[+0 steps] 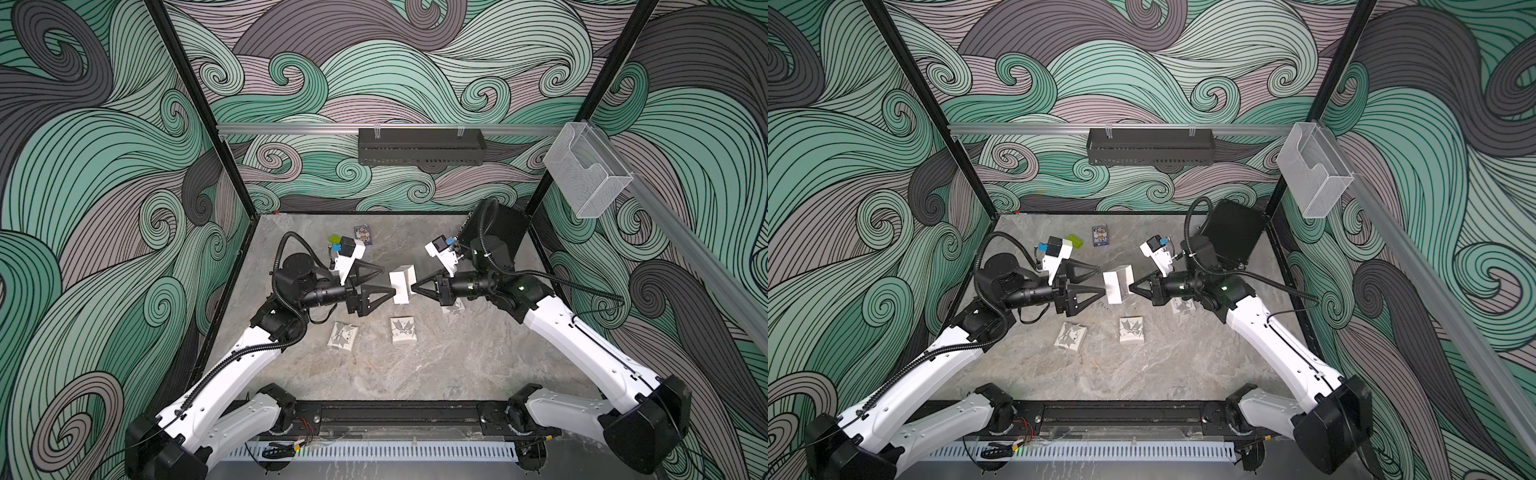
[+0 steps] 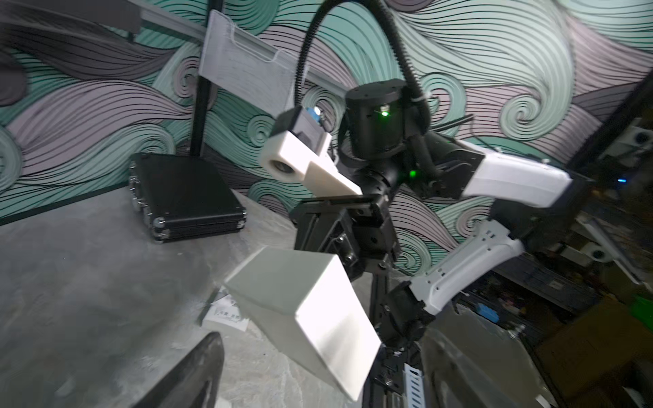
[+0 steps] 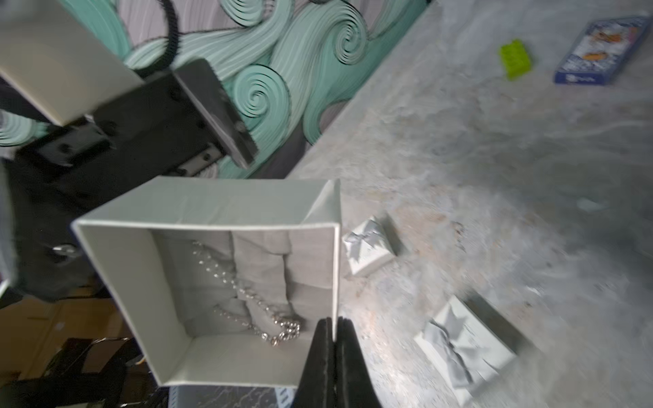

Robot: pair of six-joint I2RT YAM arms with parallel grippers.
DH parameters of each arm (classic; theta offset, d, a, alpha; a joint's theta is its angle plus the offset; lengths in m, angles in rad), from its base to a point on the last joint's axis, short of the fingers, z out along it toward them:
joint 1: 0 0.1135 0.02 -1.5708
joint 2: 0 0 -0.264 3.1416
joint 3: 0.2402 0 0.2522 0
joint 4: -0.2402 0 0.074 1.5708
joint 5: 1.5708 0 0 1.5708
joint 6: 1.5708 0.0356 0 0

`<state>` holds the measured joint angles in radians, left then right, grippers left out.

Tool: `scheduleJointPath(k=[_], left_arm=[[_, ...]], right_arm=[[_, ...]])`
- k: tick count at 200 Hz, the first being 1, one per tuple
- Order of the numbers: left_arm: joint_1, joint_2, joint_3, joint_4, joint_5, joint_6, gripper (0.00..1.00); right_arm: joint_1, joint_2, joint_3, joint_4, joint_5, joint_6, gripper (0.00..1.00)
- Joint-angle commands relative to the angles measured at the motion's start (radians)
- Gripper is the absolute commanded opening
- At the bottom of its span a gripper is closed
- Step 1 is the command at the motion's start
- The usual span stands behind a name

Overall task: Take the necklace out of the lift-off lid jewelry box
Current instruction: Place the jewelry box at the center of the board.

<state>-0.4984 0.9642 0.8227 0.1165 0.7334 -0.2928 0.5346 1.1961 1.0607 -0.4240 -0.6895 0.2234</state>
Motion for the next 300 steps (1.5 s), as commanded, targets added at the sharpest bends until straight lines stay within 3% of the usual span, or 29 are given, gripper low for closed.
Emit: scheduleJointPath(k=[1, 32, 64, 172, 239, 263, 281, 300], left_arm=[[0.009, -0.003, 0.006, -0.083, -0.220, 0.051, 0.86], [0.009, 0.009, -0.046, -0.056, -0.239, 0.040, 0.86], [0.009, 0.015, -0.100, -0.057, -0.258, 0.048, 0.86], [0.006, 0.058, -0.300, 0.041, -0.292, -0.001, 0.82], [0.007, 0.059, -0.298, 0.040, -0.298, 0.004, 0.81], [0.007, 0.060, -0.301, 0.040, -0.297, 0.007, 0.81], [0.007, 0.070, -0.300, 0.045, -0.295, 0.009, 0.82], [0.006, 0.096, -0.293, 0.055, -0.288, 0.006, 0.81]], right_arm=[[-0.002, 0.026, 0.010, -0.186, 0.279, -0.065, 0.01], [-0.001, 0.129, -0.003, -0.294, 0.516, -0.075, 0.00], [0.003, 0.246, -0.007, -0.328, 0.622, -0.072, 0.00], [0.021, 0.504, 0.039, -0.228, 0.512, 0.011, 0.07], [0.027, 0.550, 0.061, -0.252, 0.654, 0.048, 0.10], [0.030, 0.526, 0.032, -0.258, 0.649, 0.055, 0.17], [0.033, 0.490, -0.003, -0.240, 0.608, 0.068, 0.37], [0.034, 0.433, -0.032, -0.222, 0.585, 0.076, 0.40]])
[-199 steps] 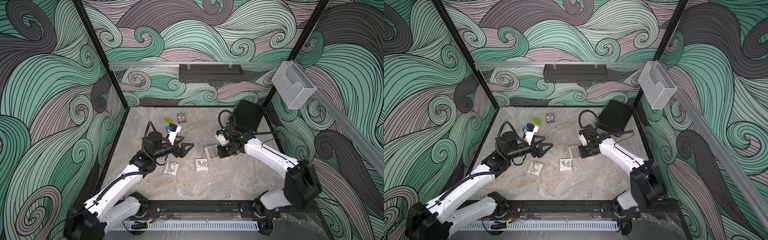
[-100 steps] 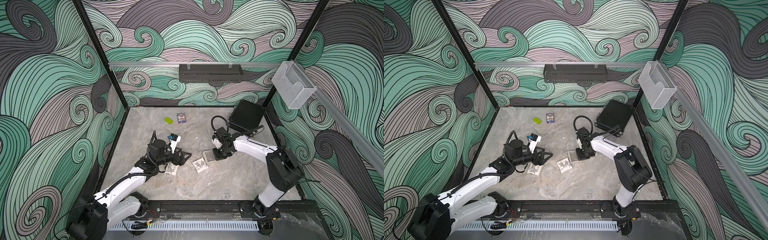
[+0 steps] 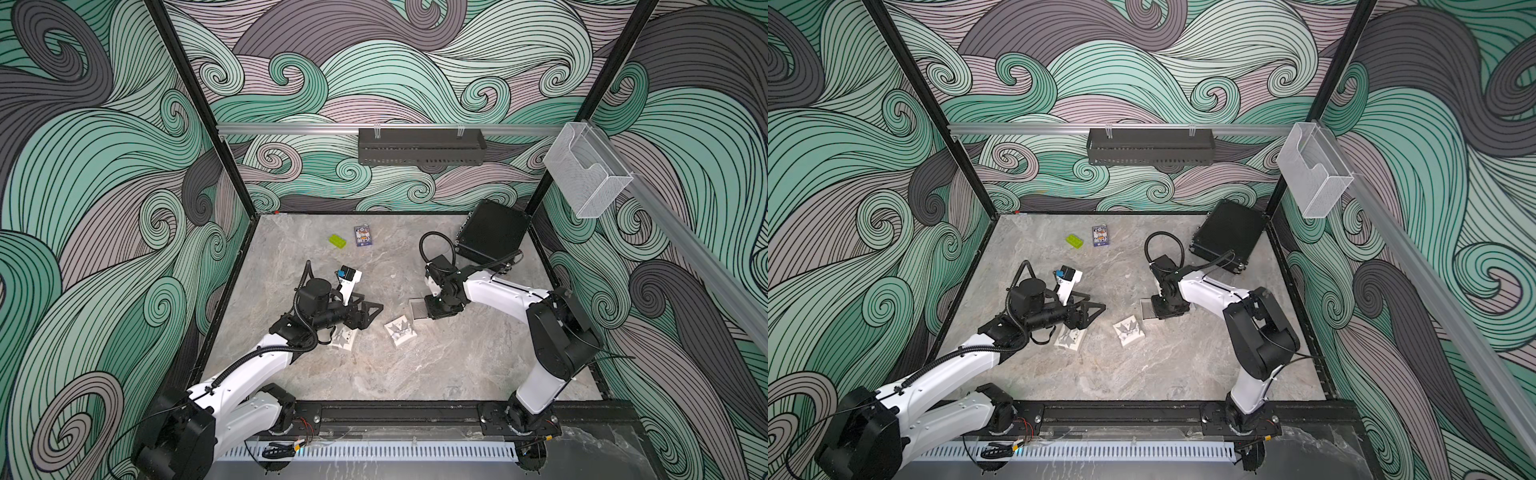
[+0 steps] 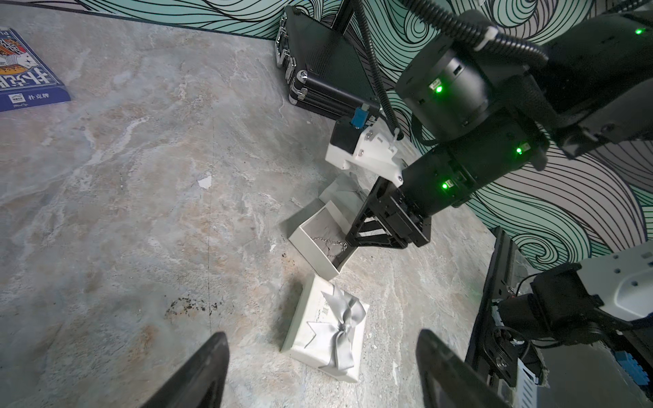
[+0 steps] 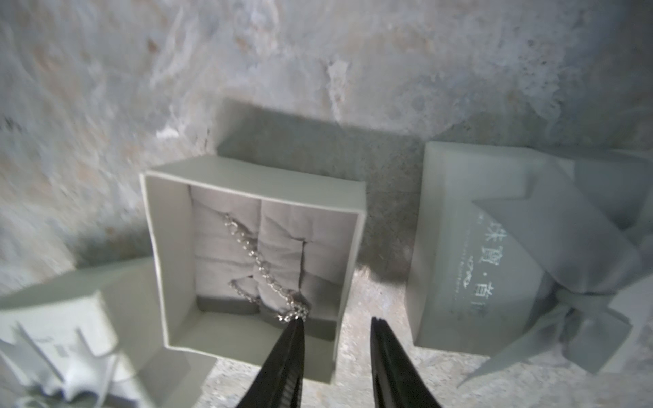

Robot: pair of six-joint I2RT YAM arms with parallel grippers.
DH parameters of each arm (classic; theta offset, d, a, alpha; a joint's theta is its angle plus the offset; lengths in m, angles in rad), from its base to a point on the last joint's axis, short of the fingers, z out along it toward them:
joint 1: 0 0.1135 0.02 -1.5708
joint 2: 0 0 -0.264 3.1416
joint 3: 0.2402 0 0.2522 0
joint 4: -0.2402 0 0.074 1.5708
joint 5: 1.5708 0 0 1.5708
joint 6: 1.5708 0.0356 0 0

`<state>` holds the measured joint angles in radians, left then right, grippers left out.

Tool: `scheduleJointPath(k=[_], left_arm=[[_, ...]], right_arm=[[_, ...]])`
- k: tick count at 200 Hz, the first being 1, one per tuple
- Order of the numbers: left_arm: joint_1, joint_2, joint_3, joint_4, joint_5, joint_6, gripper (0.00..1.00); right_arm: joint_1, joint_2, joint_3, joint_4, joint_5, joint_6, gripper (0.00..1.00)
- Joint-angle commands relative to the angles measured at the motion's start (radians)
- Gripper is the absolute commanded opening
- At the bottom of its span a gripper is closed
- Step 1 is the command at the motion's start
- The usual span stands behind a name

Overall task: Take the necklace out of the lift-off lid jewelry box
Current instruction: Place the jewelry box at the center of the board.

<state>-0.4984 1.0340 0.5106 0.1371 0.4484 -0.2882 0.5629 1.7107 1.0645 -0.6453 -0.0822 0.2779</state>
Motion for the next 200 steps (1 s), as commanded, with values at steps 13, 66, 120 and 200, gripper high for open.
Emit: scheduleJointPath(k=[13, 66, 120, 200], left_arm=[[0.006, 0.050, 0.025, 0.047, 0.003, -0.003, 0.81], [0.003, 0.090, 0.035, 0.079, 0.017, -0.025, 0.79], [0.001, 0.098, 0.038, 0.076, -0.001, -0.021, 0.79], [0.000, 0.112, 0.043, 0.076, -0.014, -0.021, 0.78]], right_arm=[[0.006, -0.115, -0.038, 0.006, -0.053, 0.015, 0.40], [0.005, -0.113, -0.032, 0.031, -0.180, 0.004, 0.40], [0.041, -0.110, -0.003, 0.027, -0.049, -0.051, 0.39], [0.046, 0.070, 0.101, 0.050, -0.010, -0.097, 0.38]])
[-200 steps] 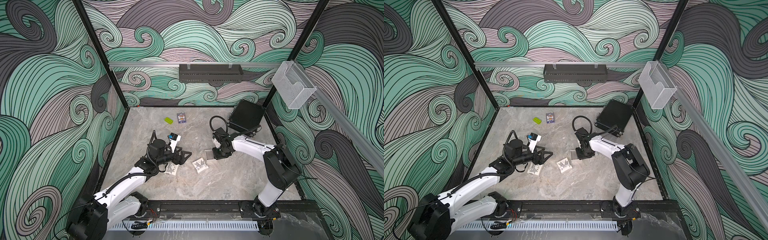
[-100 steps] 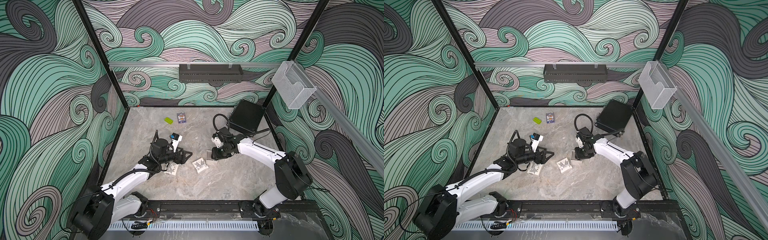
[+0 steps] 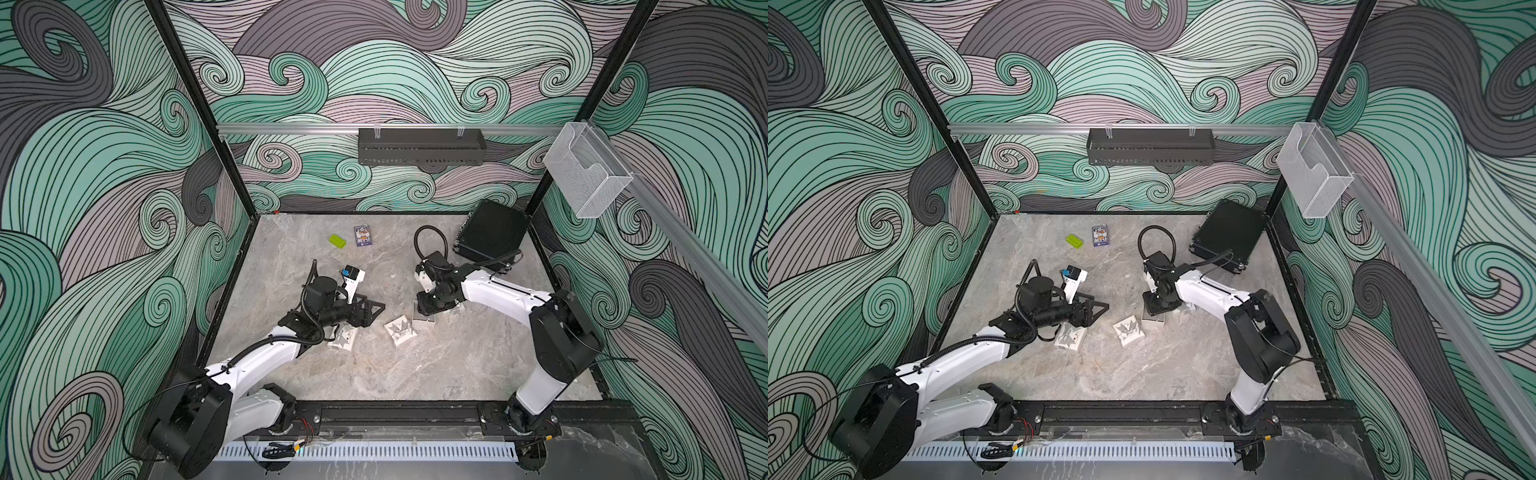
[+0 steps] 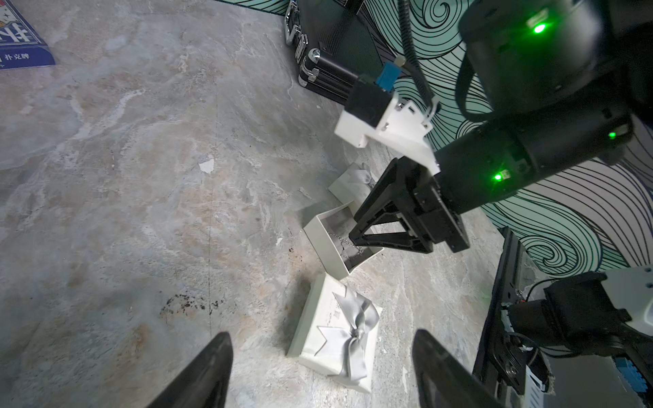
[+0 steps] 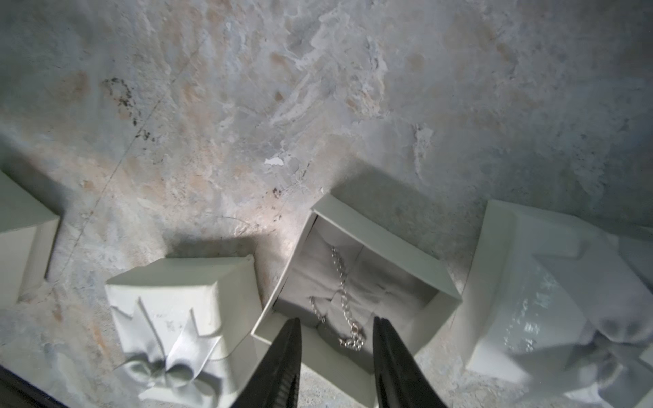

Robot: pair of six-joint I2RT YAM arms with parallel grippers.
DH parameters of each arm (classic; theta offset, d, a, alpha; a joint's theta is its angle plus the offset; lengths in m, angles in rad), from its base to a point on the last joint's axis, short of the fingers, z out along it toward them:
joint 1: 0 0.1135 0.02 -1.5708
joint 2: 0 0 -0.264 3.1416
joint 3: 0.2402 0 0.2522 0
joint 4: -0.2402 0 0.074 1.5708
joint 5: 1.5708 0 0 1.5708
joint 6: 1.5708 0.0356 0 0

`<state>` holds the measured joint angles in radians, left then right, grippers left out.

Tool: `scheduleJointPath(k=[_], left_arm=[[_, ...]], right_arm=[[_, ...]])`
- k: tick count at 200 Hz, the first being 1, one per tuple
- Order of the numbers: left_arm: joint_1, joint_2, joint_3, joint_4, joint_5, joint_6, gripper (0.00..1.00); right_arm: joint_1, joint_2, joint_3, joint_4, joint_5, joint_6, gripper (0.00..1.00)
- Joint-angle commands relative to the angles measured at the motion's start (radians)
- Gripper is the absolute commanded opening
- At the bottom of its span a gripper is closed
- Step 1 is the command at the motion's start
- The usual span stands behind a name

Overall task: Take the necklace out of the lift-off lid jewelry box
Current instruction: Place the jewelry box at the center of the board, then take out the inner lining from the jewelry box.

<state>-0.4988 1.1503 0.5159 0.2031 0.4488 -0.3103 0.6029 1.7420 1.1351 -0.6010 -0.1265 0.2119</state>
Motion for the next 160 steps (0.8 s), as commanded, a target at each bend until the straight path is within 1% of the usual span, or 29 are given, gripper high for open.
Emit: scheduleJointPath(k=[1, 32, 79, 90, 125, 160], left_arm=[[0.000, -0.004, 0.038, 0.010, -0.015, 0.002, 0.78], [-0.007, 0.008, 0.041, 0.005, -0.013, 0.013, 0.78], [-0.029, 0.047, 0.059, 0.005, -0.021, 0.021, 0.77], [-0.036, 0.057, 0.065, 0.004, -0.027, 0.025, 0.76], [-0.062, 0.081, 0.075, -0.003, -0.050, 0.034, 0.75], [-0.075, 0.087, 0.079, -0.014, -0.068, 0.037, 0.75]], right_arm=[[0.006, 0.041, 0.031, 0.007, 0.034, -0.031, 0.38], [0.008, 0.088, 0.046, 0.017, 0.035, -0.045, 0.38], [0.012, 0.141, 0.043, 0.022, 0.070, -0.057, 0.38], [0.012, 0.150, 0.040, 0.028, 0.071, -0.057, 0.34], [0.012, 0.163, 0.034, 0.034, 0.070, -0.055, 0.16], [0.007, 0.116, 0.022, 0.056, 0.010, -0.059, 0.07]])
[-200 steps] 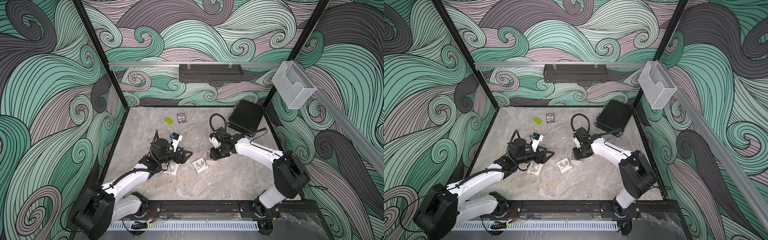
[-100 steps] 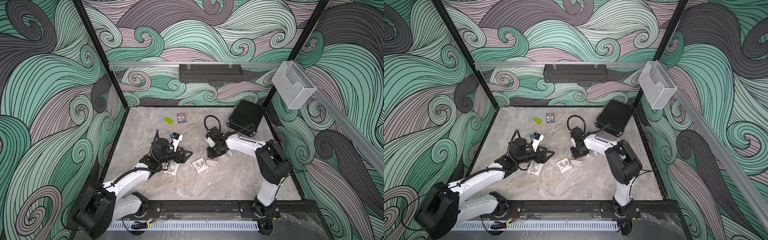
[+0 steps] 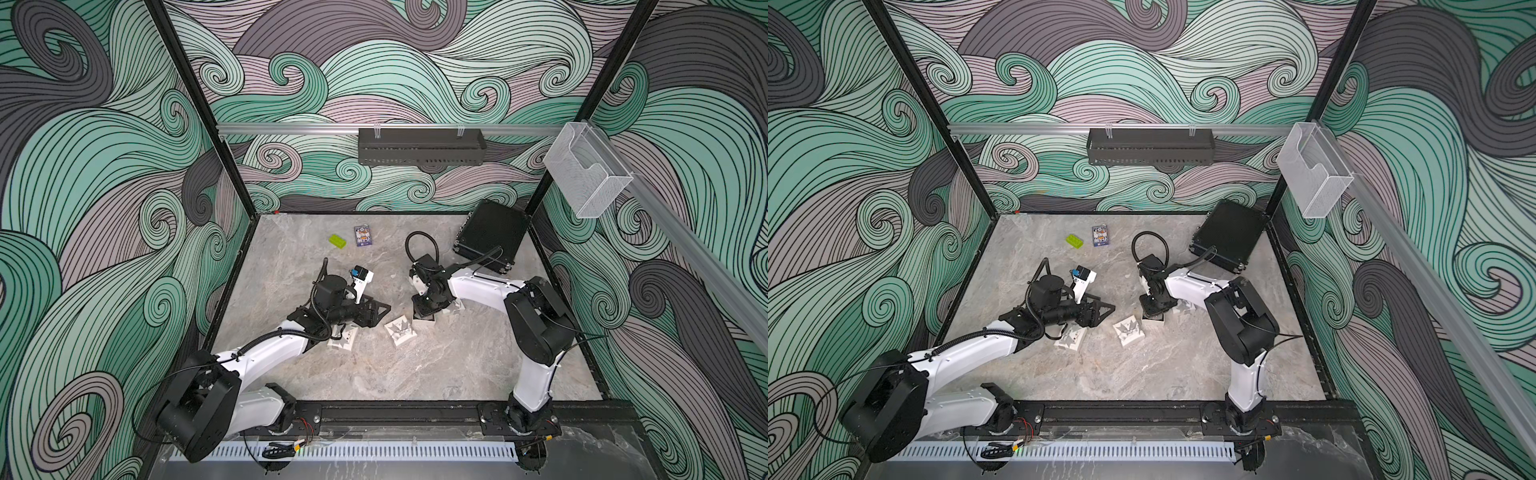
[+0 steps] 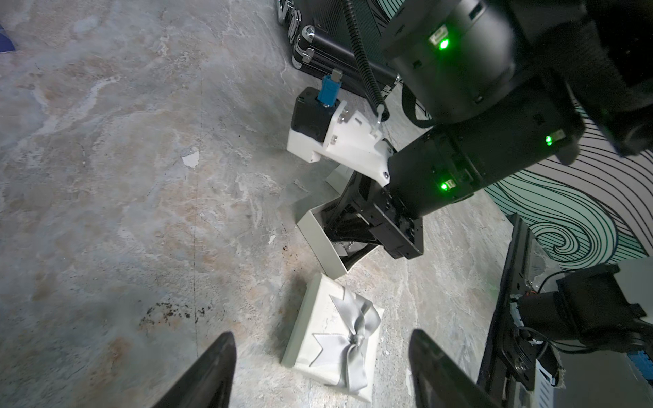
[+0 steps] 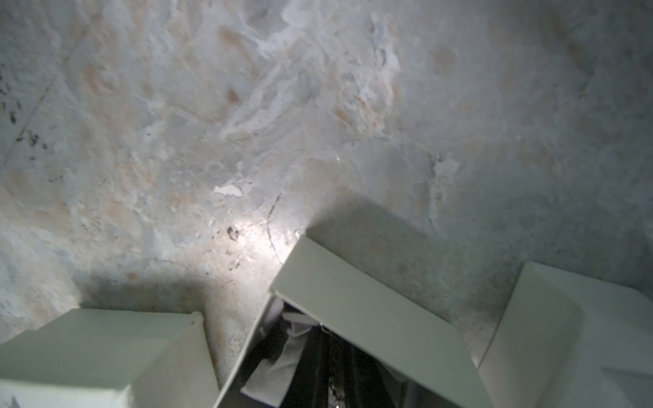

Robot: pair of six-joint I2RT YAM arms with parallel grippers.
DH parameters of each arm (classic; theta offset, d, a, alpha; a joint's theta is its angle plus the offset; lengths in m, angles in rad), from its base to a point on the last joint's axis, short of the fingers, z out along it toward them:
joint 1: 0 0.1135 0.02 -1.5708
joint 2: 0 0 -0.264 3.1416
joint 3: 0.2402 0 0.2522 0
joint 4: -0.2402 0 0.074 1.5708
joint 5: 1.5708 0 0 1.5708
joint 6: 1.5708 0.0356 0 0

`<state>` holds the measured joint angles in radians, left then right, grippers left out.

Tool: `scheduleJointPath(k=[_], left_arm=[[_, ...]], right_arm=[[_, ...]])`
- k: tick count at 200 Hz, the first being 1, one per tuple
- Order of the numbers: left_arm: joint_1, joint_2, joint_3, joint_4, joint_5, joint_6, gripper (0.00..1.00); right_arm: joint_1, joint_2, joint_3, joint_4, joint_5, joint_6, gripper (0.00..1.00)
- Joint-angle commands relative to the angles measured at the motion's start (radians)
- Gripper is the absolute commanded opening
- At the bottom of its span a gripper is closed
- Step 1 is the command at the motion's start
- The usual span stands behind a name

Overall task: Take the necklace out of the lift-off lid jewelry box
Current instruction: Take out the inner lining from the jewelry box.

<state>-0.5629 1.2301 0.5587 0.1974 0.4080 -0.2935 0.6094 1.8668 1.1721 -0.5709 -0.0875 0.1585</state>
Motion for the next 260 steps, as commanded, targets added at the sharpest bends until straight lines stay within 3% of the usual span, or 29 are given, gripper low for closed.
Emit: scheduleJointPath(k=[1, 103, 166, 211, 260], left_arm=[[-0.011, 0.007, 0.037, -0.008, -0.027, 0.021, 0.75], [-0.025, 0.017, 0.056, -0.012, -0.025, 0.021, 0.75], [-0.029, -0.070, 0.102, -0.022, 0.089, -0.032, 0.67], [-0.031, -0.118, 0.074, -0.018, 0.094, 0.012, 0.66], [-0.063, -0.079, 0.100, 0.089, 0.202, 0.029, 0.66]], right_arm=[[0.000, -0.011, -0.015, 0.027, -0.032, -0.004, 0.07], [-0.071, -0.219, -0.020, 0.026, -0.310, 0.012, 0.05], [-0.096, -0.374, 0.002, 0.070, -0.529, 0.048, 0.08], [-0.099, -0.475, 0.036, 0.071, -0.624, 0.095, 0.09], [-0.096, -0.550, 0.038, 0.091, -0.688, 0.143, 0.10]])
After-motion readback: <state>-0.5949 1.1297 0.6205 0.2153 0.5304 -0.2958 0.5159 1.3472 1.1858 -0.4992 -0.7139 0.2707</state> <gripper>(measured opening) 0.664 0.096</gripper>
